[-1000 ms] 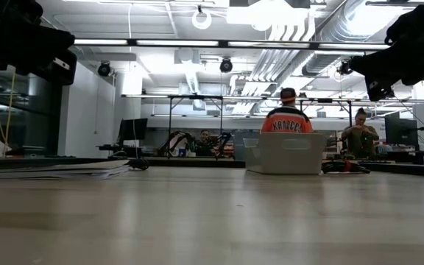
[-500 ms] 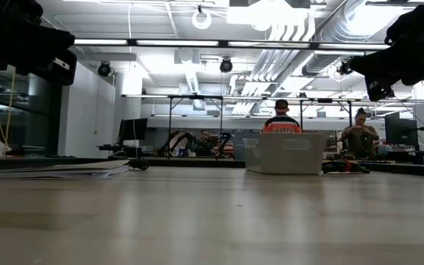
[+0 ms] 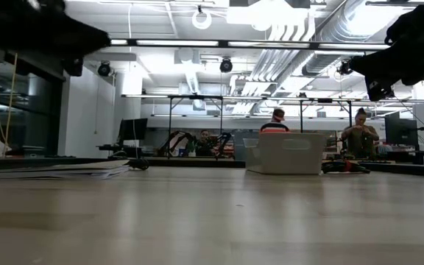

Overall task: Pick and place USB-C Cables
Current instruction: Put the left black usb cable into the white bin

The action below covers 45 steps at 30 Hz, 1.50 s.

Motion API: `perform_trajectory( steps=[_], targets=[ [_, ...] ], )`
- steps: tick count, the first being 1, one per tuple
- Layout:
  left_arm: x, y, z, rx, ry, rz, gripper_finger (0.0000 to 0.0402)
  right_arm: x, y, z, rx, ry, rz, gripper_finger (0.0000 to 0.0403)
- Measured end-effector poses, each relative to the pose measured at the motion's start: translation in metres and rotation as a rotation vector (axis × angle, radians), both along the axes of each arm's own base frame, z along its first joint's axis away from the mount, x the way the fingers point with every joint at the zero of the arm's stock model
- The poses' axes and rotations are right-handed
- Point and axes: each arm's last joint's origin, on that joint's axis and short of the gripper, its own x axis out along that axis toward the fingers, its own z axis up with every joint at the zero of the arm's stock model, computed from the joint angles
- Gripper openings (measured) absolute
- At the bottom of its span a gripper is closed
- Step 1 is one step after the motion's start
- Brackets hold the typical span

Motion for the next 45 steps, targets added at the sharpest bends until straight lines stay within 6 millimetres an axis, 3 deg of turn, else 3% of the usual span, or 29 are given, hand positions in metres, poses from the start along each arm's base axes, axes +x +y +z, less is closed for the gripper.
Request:
perform_trajectory(
  steps=[7, 11, 14, 19, 25, 35, 45],
  targets=[
    [0.035, 0.042, 0.038, 0.004, 0.475, 0.273, 0.0171, 0.000, 0.000, 0.000, 0.000, 0.000, 0.000, 0.0000],
    [0.054, 0.075, 0.042, -0.107, 0.737, 0.248, 0.0207, 0.000, 0.000, 0.000, 0.000, 0.000, 0.000, 0.0000],
    [0.071, 0.099, 0.034, -0.144, 0.864, 0.147, 0.0220, 0.000, 0.000, 0.000, 0.000, 0.001, 0.000, 0.0000],
    [0.100, 0.132, 0.014, -0.015, 1.062, 0.057, 0.0223, 0.000, 0.000, 0.000, 0.000, 0.000, 0.000, 0.0000],
    [0.123, 0.155, -0.008, 0.040, 1.215, -0.028, 0.0223, 0.000, 0.000, 0.000, 0.000, 0.000, 0.000, 0.0000],
    [0.126, 0.169, -0.047, -0.019, 1.405, -0.145, 0.0223, 0.000, 0.000, 0.000, 0.000, 0.000, 0.000, 0.0000],
    [0.124, 0.181, -0.070, -0.033, 1.478, -0.130, 0.0223, 0.000, 0.000, 0.000, 0.000, 0.000, 0.000, 0.0000]
  ],
)
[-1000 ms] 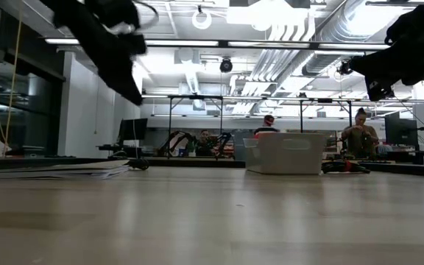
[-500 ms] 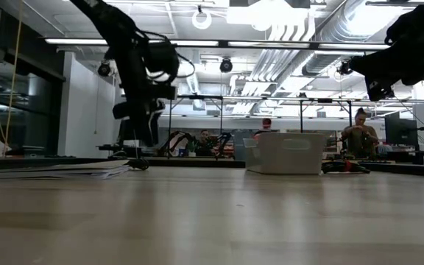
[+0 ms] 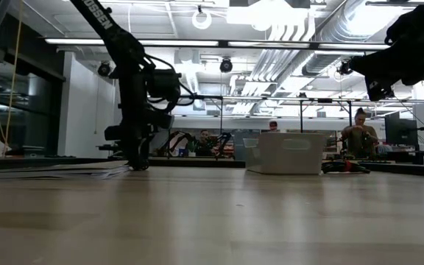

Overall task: Pick and place USB-C Cables
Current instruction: Put the left black usb cable into the white bin

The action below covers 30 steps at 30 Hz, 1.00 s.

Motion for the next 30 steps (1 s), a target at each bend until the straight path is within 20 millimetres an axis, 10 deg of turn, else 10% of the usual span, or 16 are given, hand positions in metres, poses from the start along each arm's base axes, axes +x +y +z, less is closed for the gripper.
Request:
perform_trajectory(
  steps=[7, 16, 21, 30],
  targets=[
    [0.001, 0.000, -0.004, -0.012, 0.012, -0.002, 0.0189, 0.000, 0.000, 0.000, 0.000, 0.000, 0.000, 0.0000],
    [0.002, 0.000, -0.005, 0.000, -0.006, 0.049, 0.0016, 0.000, 0.000, 0.000, 0.000, 0.000, 0.000, 0.0000],
    [0.010, 0.002, 0.001, 0.075, -0.092, 0.084, 0.0013, 0.000, 0.000, 0.000, 0.000, 0.000, 0.000, 0.0000],
    [0.035, 0.004, 0.078, 0.259, -0.689, 0.120, 0.0002, 0.000, 0.000, 0.000, 0.000, 0.000, -0.001, 0.0000]
  ],
)
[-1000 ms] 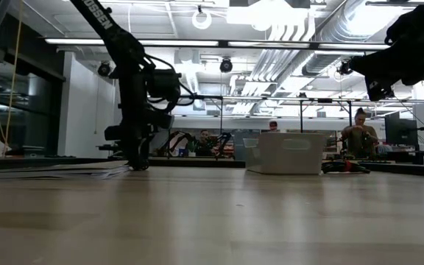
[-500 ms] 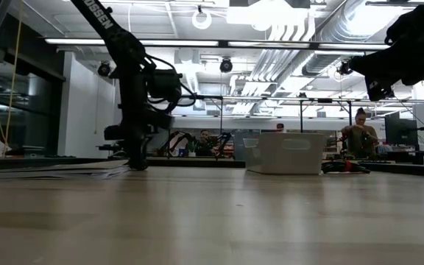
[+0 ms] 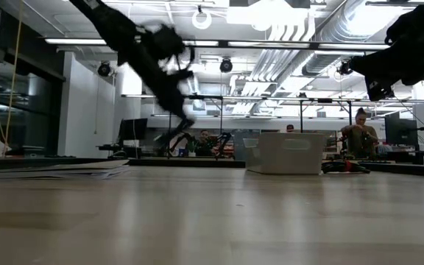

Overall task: Pick and place USB-C Cables
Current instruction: Put the left black usb cable into the white bin

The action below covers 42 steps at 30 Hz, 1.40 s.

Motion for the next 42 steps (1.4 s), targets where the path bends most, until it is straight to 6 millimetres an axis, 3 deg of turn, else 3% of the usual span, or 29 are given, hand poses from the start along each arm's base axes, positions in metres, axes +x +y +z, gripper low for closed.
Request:
perform_trajectory(
  steps=[5, 9, 13, 42],
  targets=[
    [0.014, -0.005, 0.047, 0.008, -0.611, -0.133, 0.0001, 0.000, 0.000, 0.000, 0.000, 0.000, 0.000, 0.0000],
    [0.024, -0.017, 0.056, -0.004, -0.940, -0.225, 0.0001, 0.000, 0.000, 0.000, 0.000, 0.000, 0.000, 0.0000],
    [0.036, -0.027, 0.045, -0.044, -0.980, -0.263, 0.0000, 0.000, 0.000, 0.000, 0.000, 0.000, -0.001, 0.0000],
    [0.032, -0.026, 0.049, -0.120, -0.996, -0.338, 0.0000, 0.000, 0.000, 0.001, 0.002, -0.006, -0.005, 0.0000]
  ],
)
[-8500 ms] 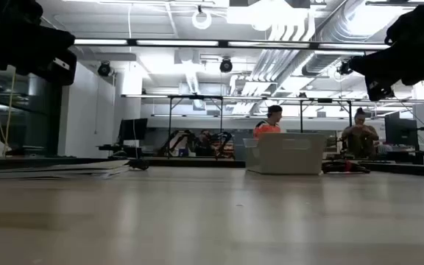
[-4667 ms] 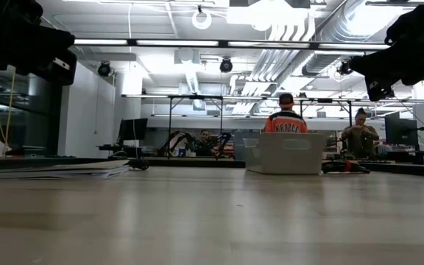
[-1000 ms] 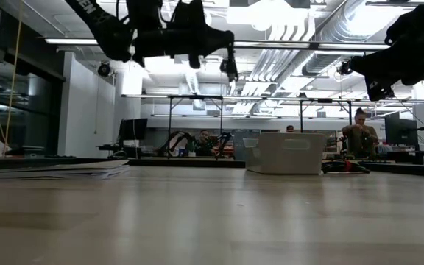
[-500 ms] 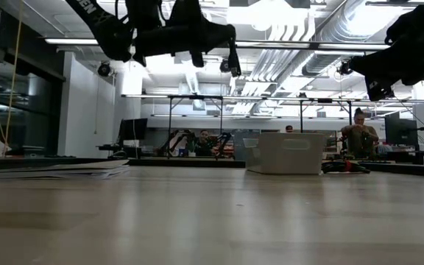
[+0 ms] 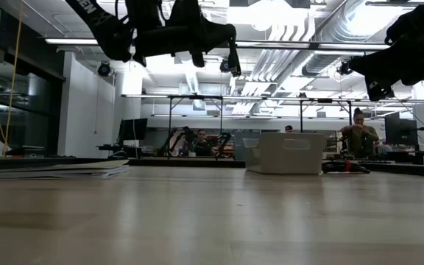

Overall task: Pick and place USB-C Cables
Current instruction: Put the left black usb cable into the white bin

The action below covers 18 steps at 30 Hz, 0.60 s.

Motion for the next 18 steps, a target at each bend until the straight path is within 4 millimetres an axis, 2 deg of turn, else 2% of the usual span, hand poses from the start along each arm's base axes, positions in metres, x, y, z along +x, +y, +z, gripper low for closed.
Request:
perform_trajectory(
  steps=[6, 11, 14, 18],
  targets=[
    [-0.002, 0.003, 0.000, 0.004, 0.002, -0.010, 0.0000, -0.003, 0.000, 0.023, -0.017, -0.237, -0.008, 0.0000],
    [-0.002, 0.003, 0.000, 0.007, 0.005, -0.040, 0.0000, -0.001, 0.002, 0.042, -0.119, -0.431, 0.059, 0.0000],
    [-0.002, 0.002, 0.000, 0.007, 0.006, -0.042, 0.0000, 0.007, 0.003, 0.046, -0.180, -0.467, 0.035, 0.0000],
    [-0.002, 0.003, -0.001, 0.002, 0.013, -0.042, 0.0000, 0.027, 0.001, 0.044, -0.195, -0.393, -0.084, 0.0000]
  ],
)
